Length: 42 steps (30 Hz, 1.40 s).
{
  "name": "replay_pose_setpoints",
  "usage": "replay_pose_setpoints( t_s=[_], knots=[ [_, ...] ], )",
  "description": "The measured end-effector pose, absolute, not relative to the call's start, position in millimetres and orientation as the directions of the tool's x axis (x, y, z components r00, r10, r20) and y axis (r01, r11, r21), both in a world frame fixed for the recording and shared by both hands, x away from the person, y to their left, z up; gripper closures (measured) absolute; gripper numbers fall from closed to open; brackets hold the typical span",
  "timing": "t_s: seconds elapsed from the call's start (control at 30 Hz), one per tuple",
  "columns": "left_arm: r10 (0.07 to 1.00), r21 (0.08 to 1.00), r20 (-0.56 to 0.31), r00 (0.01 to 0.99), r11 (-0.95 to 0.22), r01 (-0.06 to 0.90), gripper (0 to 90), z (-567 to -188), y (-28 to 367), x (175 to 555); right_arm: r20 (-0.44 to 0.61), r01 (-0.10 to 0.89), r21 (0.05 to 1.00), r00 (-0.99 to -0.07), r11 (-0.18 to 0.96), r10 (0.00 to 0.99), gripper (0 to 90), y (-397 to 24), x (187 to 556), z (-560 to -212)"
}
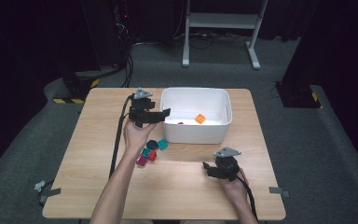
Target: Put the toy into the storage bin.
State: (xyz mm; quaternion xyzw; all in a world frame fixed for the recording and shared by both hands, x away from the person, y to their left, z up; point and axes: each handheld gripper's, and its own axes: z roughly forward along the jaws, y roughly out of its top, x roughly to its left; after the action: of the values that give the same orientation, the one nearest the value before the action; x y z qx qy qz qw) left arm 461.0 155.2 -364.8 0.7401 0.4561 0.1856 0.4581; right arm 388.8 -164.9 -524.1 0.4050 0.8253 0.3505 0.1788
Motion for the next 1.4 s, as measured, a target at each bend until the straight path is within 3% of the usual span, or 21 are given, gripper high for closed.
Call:
replay_pose_setpoints(
  t_s=[0.7, 1.4],
  knots=[
    [0.895, 0.821, -0.114, 0.431, -0.159, 0.548, 29.1, -417, 206, 397, -0.012, 0.542, 0.724, -0.608, 0.427, 0.794, 31.8, -165, 389, -524],
    [0.923, 0.781, -0.098, 0.371, -0.16, 0.604, 35.4, -479, 215, 359, -0.01, 0.545, 0.723, -0.607, 0.425, 0.795, 31.8, -165, 389, -524]
  ],
)
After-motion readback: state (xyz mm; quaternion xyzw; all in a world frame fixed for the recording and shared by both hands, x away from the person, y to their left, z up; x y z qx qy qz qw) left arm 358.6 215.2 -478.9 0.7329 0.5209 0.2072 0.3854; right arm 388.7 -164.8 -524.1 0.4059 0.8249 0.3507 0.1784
